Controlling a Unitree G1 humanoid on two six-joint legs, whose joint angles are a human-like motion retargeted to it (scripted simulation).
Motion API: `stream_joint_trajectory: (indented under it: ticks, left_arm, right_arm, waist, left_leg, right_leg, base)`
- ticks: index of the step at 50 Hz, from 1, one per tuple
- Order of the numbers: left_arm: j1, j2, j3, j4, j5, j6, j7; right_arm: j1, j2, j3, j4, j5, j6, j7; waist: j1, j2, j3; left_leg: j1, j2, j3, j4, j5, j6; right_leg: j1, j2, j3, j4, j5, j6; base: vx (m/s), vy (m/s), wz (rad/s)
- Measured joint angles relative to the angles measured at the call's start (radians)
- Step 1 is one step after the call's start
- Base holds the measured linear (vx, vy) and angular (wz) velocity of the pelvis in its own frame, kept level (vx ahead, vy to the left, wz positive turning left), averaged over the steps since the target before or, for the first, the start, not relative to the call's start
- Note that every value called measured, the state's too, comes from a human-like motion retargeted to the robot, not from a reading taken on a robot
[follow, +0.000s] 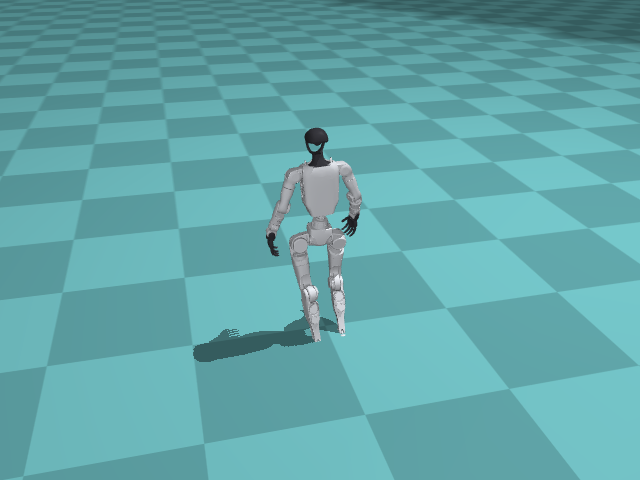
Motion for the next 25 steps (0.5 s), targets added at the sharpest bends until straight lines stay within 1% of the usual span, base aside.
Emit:
stream_joint_trajectory:
  ticks: [2,5,8,10,15,18,22,25]
  left_arm:
    - [-0.031,-0.004,-0.017,-0.034,-0.018,-0.045,-0.011]
    - [-0.054,0.003,-0.042,-0.159,-0.046,-0.116,0.002]
    - [-0.046,0.032,-0.057,-0.355,-0.082,-0.19,0.033]
    - [-0.02,0.069,-0.054,-0.536,-0.123,-0.232,0.054]
    - [0.076,0.131,-0.031,-0.95,-0.245,-0.285,0.064]
    - [0.127,0.141,-0.018,-1.179,-0.344,-0.301,0.062]
    - [0.113,0.104,-0.036,-1.421,-0.482,-0.333,0.086]
    - [0.013,0.064,-0.067,-1.578,-0.591,-0.373,0.15]
  right_arm:
    - [-0.032,0.0,0.008,-0.044,0.013,-0.048,-0.002]
    - [-0.055,-0.015,0.015,-0.183,0.019,-0.119,-0.031]
    - [-0.054,-0.052,0.005,-0.383,0.01,-0.185,-0.082]
    - [-0.037,-0.091,-0.021,-0.563,0.001,-0.224,-0.128]
    - [0.04,-0.159,-0.101,-0.964,-0.01,-0.296,-0.235]
    - [0.082,-0.168,-0.148,-1.184,0.0,-0.34,-0.298]
    - [0.075,-0.129,-0.158,-1.423,0.03,-0.399,-0.374]
    - [0.002,-0.078,-0.125,-1.578,0.063,-0.422,-0.439]
  waist:
    - [0.009,-0.032,0.049]
    - [0.016,-0.086,0.106]
    - [0.015,-0.132,0.145]
    - [0.009,-0.155,0.163]
    - [-0.006,-0.19,0.17]
    - [-0.011,-0.205,0.159]
    - [-0.007,-0.24,0.134]
    - [0.0,-0.263,0.099]
  left_leg:
    - [0.031,-0.045,-0.001,0.001,-0.006,0.007]
    - [0.056,-0.115,-0.009,-0.003,-0.001,0.02]
    - [0.065,-0.168,-0.017,-0.007,0.008,0.032]
    - [0.054,-0.191,-0.025,-0.005,0.003,0.043]
    - [0.03,-0.218,-0.015,-0.006,0.012,0.053]
    - [0.01,-0.224,0.002,-0.005,0.021,0.054]
    - [-0.001,-0.241,0.035,-0.01,0.045,0.054]
    - [-0.02,-0.247,0.053,-0.009,0.056,0.055]
  right_leg:
    - [-0.038,-0.044,0.03,0.138,-0.064,0.005]
    - [-0.084,-0.109,0.076,0.277,-0.121,0.017]
    - [-0.12,-0.157,0.117,0.361,-0.137,0.032]
    - [-0.151,-0.172,0.137,0.4,-0.136,0.045]
    - [-0.228,-0.186,0.182,0.486,-0.089,0.089]
    - [-0.273,-0.19,0.202,0.518,-0.086,0.112]
    - [-0.311,-0.245,0.21,0.561,-0.132,0.114]
    - [-0.325,-0.292,0.193,0.6,-0.133,0.115]
  base:
    - [-0.08,0.04,-0.24]
    - [-0.11,0.06,-0.13]
    - [-0.1,0.08,-0.03]
    - [-0.07,0.1,0.05]
    - [-0.1,0.09,-0.04]
    - [-0.12,0.04,-0.13]
    - [-0.13,-0.02,-0.24]
    - [-0.11,-0.1,-0.17]
